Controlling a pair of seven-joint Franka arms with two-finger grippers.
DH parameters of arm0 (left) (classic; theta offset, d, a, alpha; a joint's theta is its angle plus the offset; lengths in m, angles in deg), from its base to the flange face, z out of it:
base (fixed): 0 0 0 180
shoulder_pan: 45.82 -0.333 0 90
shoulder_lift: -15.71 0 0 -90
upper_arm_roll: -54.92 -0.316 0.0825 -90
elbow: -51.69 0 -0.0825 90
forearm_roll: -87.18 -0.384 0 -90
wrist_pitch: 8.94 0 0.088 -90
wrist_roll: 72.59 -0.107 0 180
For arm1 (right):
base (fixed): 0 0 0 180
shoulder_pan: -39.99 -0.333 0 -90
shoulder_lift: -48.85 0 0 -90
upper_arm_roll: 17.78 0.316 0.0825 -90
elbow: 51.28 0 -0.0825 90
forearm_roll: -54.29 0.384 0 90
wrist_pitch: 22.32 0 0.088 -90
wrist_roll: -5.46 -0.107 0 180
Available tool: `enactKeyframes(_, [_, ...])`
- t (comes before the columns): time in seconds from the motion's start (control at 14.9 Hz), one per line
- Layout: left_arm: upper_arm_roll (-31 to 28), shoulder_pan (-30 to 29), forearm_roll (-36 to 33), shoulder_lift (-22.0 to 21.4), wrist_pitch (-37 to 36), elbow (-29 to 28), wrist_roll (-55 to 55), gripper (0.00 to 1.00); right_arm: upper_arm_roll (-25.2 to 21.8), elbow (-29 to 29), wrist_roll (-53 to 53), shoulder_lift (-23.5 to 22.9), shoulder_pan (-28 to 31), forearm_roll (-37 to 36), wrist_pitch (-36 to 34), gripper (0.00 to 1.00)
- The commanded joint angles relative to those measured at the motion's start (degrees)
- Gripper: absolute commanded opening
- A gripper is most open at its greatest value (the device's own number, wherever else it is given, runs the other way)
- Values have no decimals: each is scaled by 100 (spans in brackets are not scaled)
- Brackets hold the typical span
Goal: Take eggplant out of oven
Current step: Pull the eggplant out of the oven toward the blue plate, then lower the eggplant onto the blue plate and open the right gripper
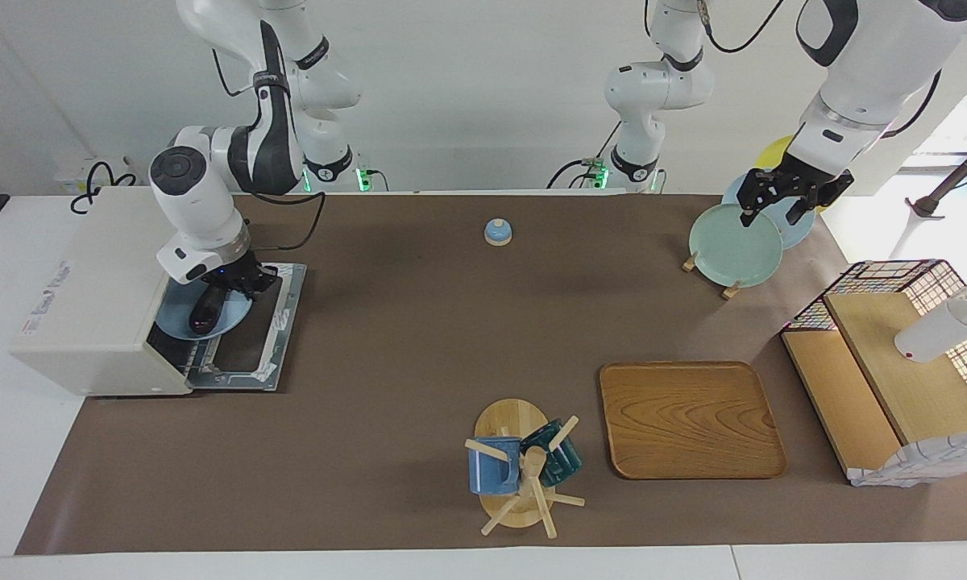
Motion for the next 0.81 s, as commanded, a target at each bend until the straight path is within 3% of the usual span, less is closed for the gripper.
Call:
enactKeyframes(0.0, [39, -67, -53, -109, 129, -164, -61, 100, 53, -1116, -1001, -433, -1030, -21, -767, 0])
enactKeyframes(0.2, [39, -67, -53, -118, 138, -155, -61, 100, 53, -1618, -2442, -661, -2095, 31, -804, 0])
enactKeyframes(0.4, [39, -67, -53, -109, 138, -155, -61, 100, 53, -2285, -3349, -1187, -2790, 66, -769, 0])
enactKeyframes(0.74, [39, -67, -44, -109, 147, -155, -61, 100, 62, -4068, -4905, -3049, -3776, 40, -849, 0])
